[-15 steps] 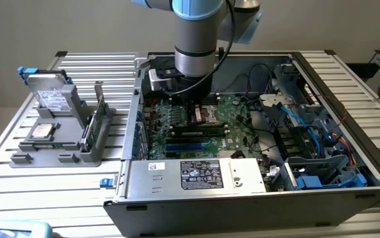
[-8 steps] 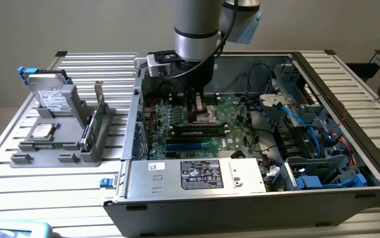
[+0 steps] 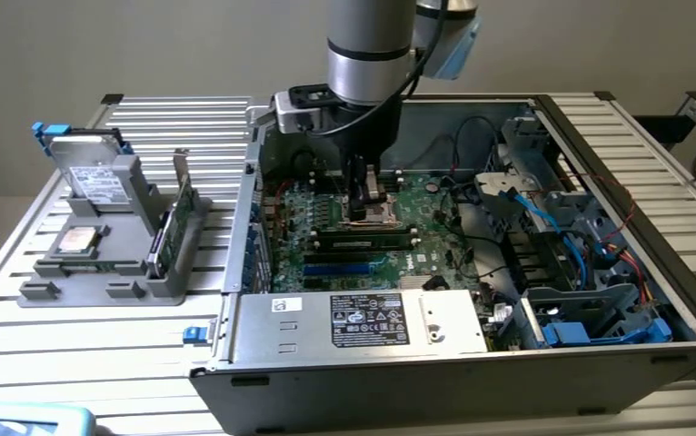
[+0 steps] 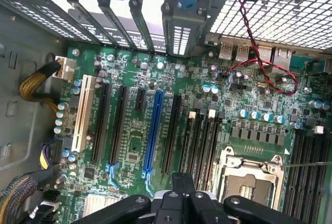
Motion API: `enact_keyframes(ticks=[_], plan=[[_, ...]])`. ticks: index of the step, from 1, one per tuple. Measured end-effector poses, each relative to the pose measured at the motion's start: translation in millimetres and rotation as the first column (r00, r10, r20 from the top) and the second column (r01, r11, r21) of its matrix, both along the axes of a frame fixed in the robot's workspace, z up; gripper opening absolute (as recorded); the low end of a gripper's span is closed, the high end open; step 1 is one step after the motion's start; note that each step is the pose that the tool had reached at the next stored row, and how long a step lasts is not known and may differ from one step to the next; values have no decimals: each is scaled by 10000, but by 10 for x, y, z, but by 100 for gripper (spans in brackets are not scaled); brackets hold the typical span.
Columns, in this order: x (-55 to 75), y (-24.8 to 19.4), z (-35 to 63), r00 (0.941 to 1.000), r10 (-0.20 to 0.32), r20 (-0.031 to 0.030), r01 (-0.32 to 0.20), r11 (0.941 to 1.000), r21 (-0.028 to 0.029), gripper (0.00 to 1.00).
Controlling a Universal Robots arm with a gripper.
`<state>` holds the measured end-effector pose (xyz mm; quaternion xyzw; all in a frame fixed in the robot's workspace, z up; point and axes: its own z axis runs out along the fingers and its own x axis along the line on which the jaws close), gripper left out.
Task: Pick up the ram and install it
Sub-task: 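Press down the ram until it locks into place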
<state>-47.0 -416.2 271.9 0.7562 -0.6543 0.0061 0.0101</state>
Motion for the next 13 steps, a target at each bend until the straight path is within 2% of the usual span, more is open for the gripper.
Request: enact_keyframes(ticks=[4, 10, 13], plan=[[1, -2, 2, 9993, -366, 0, 366, 9993, 1, 11], [6, -3, 4, 9945, -1049, 6, 1049, 9945, 17, 11], [31, -3, 119, 9941, -1089, 6, 1089, 9941, 17, 11]])
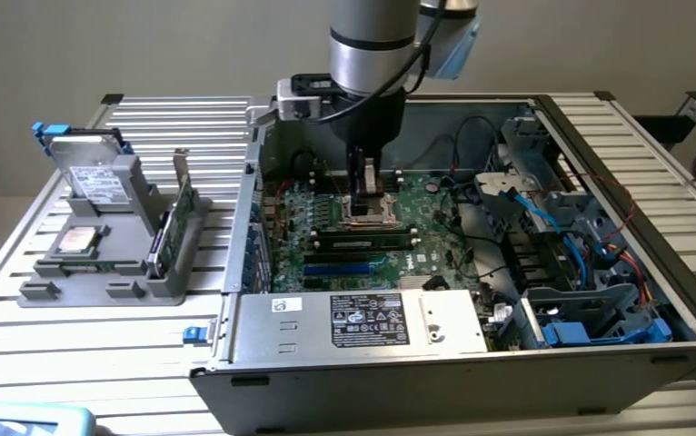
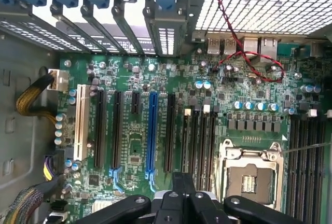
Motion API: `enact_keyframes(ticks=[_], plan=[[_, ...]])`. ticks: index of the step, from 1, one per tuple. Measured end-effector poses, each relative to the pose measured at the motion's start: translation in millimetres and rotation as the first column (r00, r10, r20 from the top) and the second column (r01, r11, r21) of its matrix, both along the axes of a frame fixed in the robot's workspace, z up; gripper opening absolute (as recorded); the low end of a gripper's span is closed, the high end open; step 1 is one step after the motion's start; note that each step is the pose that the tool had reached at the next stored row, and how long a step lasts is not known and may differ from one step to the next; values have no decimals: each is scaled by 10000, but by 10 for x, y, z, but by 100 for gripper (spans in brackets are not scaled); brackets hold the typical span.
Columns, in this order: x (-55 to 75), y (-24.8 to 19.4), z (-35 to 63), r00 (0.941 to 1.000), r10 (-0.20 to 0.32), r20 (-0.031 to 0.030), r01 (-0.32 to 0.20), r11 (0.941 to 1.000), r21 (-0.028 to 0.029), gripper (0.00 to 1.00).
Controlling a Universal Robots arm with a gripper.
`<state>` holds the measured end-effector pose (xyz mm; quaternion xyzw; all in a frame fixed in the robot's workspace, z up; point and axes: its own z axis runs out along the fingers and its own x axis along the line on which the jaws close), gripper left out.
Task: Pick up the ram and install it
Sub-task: 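Press down the ram until it locks into place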
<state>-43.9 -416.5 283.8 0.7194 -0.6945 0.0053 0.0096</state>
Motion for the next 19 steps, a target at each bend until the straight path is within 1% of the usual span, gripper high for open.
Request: enact_keyframes(ticks=[4, 5, 7, 8, 19], plan=[[59, -3, 182, 10000, -2, -2, 2, 10000, -1, 11], [69, -4, 204, 10000, -4, -3, 4, 10000, 7, 11], [75, -4, 203, 10000, -52, 31, 52, 9999, 98, 11], [76, -4, 204, 10000, -54, 30, 54, 9999, 109, 11], [76, -5, 204, 10000, -54, 31, 54, 9999, 110, 11]])
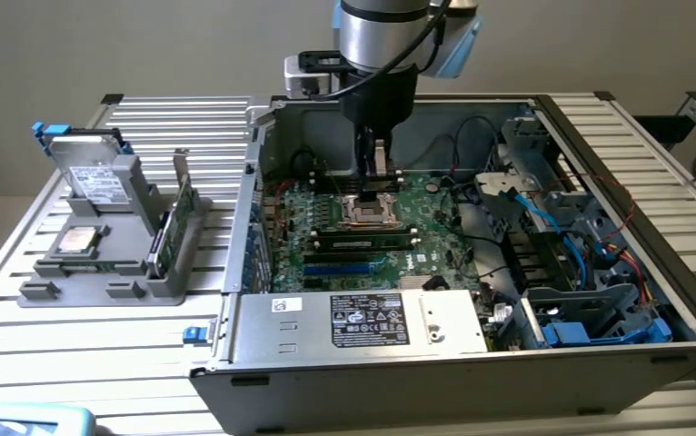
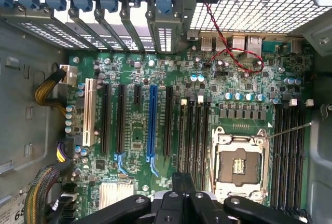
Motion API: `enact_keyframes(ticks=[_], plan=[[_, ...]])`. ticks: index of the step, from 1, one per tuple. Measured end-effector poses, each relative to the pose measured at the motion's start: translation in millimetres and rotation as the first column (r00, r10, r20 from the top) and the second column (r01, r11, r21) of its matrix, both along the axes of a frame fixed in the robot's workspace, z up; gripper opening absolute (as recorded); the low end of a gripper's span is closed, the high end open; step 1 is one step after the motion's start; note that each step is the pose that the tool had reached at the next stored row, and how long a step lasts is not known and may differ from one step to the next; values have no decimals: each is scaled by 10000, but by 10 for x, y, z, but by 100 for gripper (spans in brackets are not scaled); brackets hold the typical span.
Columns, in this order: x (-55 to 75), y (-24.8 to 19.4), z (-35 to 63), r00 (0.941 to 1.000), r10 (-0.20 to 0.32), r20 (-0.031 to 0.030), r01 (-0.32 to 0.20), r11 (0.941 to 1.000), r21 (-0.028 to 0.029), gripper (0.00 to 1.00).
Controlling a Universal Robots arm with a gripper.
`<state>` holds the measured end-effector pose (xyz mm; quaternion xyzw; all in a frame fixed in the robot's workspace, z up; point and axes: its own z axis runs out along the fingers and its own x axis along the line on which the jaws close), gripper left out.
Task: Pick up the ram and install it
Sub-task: 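Press down the ram until it locks into place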
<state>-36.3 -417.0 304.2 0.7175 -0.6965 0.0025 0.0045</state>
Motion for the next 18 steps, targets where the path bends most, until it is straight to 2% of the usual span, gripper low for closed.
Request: enact_keyframes(ticks=[5, 8, 15, 18], plan=[[0, -1, 0, 10000, -52, 0, 52, 10000, 1, 11], [-1, -2, 8, 9992, -405, -2, 405, 9992, 16, 11], [-6, -1, 60, 9952, -981, -14, 981, 9949, 216, 11], [-6, -1, 126, 9914, -1311, -15, 1311, 9911, 221, 11]])
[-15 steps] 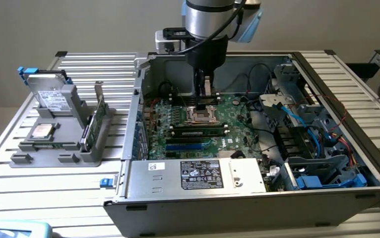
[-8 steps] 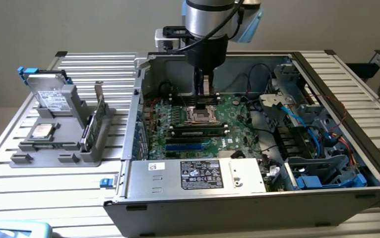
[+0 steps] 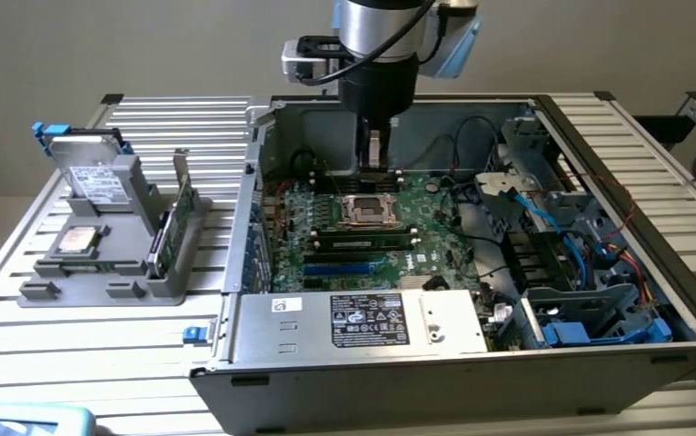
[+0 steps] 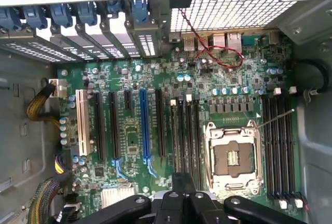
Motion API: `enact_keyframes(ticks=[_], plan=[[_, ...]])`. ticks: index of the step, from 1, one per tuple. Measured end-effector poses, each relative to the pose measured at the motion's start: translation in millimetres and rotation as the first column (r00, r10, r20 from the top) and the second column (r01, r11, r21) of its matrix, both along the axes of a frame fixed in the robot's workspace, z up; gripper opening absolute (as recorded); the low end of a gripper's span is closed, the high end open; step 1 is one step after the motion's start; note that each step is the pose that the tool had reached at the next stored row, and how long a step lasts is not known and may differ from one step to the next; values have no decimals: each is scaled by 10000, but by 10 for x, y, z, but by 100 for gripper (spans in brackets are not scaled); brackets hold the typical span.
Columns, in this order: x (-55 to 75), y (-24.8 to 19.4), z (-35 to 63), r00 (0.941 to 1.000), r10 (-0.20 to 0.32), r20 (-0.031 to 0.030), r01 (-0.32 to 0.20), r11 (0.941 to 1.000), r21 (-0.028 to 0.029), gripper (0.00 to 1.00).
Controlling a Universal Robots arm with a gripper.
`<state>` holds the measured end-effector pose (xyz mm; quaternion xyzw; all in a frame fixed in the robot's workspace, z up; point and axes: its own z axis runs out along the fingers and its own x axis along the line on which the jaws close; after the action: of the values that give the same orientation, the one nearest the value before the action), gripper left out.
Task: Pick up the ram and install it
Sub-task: 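Press down the ram until it locks into place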
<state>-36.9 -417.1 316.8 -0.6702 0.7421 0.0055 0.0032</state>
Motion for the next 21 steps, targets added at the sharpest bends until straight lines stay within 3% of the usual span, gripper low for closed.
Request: enact_keyframes(ticks=[6, 11, 16, 21], plan=[[0, 0, 122, 9974, -720, 0, 720, 9974, -1, 11], [0, 0, 183, 9904, -1379, 0, 1379, 9904, -1, 11], [0, 0, 208, 9775, -2108, 0, 2108, 9775, 0, 11], [0, 0, 216, 9591, -2830, 0, 2830, 9591, 0, 11]])
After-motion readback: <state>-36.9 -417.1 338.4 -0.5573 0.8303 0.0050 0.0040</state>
